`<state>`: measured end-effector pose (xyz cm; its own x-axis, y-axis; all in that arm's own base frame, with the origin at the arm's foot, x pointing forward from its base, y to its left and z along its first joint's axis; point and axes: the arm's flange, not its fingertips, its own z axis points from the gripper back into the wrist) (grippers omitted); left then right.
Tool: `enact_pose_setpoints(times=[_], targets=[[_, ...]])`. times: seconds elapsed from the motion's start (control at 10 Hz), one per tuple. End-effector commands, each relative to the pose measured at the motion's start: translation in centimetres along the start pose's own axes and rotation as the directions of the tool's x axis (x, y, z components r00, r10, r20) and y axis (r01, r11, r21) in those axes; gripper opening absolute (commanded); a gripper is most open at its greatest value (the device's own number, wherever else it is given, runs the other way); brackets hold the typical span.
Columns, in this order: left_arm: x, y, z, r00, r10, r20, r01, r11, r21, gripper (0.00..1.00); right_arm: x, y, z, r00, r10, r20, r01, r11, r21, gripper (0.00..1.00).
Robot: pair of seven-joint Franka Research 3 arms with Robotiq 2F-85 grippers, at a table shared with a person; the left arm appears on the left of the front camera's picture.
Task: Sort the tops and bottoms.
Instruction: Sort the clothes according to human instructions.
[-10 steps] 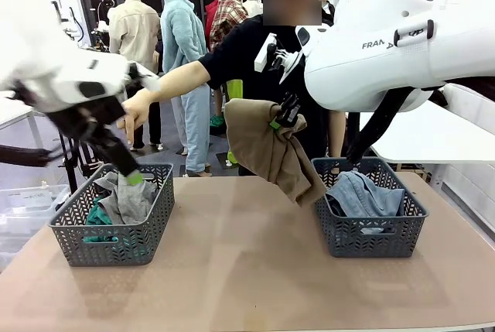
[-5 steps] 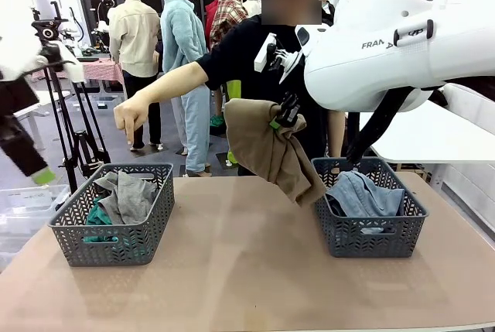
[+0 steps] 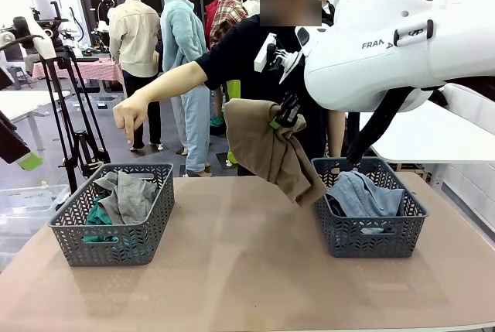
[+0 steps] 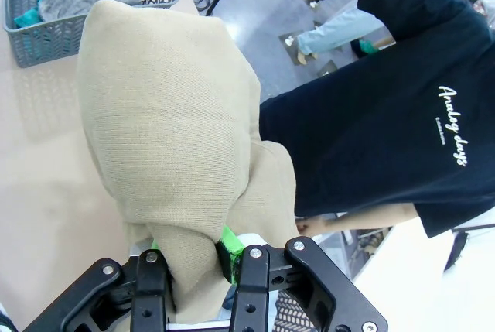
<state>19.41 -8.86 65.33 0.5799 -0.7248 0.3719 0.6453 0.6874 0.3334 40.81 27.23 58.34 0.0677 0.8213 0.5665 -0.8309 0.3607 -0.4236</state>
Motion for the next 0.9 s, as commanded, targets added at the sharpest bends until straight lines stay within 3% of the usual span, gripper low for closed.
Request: enact_pose_setpoints(times=[0.0, 0.1, 0.3, 0.7, 0.8], targets=[[-0.2, 0.0, -0.1, 0.999, 0.006, -0.036, -0.006, 1.000, 0.005, 1.00, 1.2, -0.2, -0.5, 0.996, 0.049, 0.074, -0.049, 0.999, 0.001, 0.00], [-0.2, 0.0, -0.1, 0.999, 0.006, -0.036, -0.006, 1.000, 0.005, 1.00, 2.5, -0.7, -1.7, 0.982, 0.095, 0.164, -0.101, 0.995, 0.025, 0.00], [-0.2, 0.0, -0.1, 0.999, 0.006, -0.036, -0.006, 1.000, 0.005, 1.00, 6.0, -1.8, -4.7, 0.954, 0.148, 0.260, -0.169, 0.984, 0.058, 0.00], [-0.2, 0.0, -0.1, 0.999, 0.006, -0.036, -0.006, 1.000, 0.005, 1.00, 13.1, -2.5, -13.4, 0.896, 0.204, 0.393, -0.278, 0.950, 0.140, 0.00], [-0.2, 0.0, -0.1, 0.999, 0.006, -0.036, -0.006, 1.000, 0.005, 1.00, 11.4, 0.1, -8.2, 0.928, 0.204, 0.312, -0.236, 0.969, 0.068, 0.00]])
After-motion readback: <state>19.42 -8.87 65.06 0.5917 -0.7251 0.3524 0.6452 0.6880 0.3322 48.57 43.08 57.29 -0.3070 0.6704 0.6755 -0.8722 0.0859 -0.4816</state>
